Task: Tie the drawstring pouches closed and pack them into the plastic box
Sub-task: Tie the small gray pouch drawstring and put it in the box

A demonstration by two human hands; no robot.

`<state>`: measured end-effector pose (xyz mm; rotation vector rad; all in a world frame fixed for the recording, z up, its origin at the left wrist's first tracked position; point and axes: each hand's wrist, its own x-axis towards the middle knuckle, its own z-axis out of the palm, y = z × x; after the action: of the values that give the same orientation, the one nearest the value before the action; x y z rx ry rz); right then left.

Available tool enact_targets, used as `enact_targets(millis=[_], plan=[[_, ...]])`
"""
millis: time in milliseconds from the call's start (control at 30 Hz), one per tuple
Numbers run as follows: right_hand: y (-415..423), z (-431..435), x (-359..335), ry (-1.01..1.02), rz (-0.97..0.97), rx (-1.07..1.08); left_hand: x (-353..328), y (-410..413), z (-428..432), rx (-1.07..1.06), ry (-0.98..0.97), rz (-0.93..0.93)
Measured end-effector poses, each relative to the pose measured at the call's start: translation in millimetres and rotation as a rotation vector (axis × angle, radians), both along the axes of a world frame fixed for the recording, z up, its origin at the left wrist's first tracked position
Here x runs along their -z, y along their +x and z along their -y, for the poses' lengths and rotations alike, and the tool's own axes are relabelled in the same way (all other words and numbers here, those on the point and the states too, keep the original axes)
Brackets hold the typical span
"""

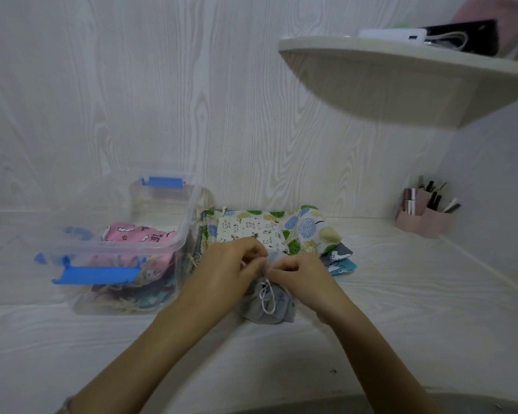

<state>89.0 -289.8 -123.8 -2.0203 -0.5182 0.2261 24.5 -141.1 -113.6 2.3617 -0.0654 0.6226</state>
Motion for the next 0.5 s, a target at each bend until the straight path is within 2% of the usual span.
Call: enact_targets(millis=[100, 200, 400, 500], plan=[[2.7, -0.1, -2.9, -0.038, 0.045, -0.036, -8.9, 3.5, -3.1, 0.144, 0.077, -0.007], [4.2, -0.2, -9.0, -0.075, 0.094, -0.068, -11.4, 11.6, -6.3, 0.238, 0.099, -0.104], [1.3, -0.6, -7.0, -0.015, 0.199, -0.002, -6.2, 17.8, -10.5, 0.052, -0.164, -0.250], [-1.5, -0.9, -3.2, -0.016, 0.322, 0.021, -11.1, 14.7, -8.9, 0.065, -0.470, -0.368]])
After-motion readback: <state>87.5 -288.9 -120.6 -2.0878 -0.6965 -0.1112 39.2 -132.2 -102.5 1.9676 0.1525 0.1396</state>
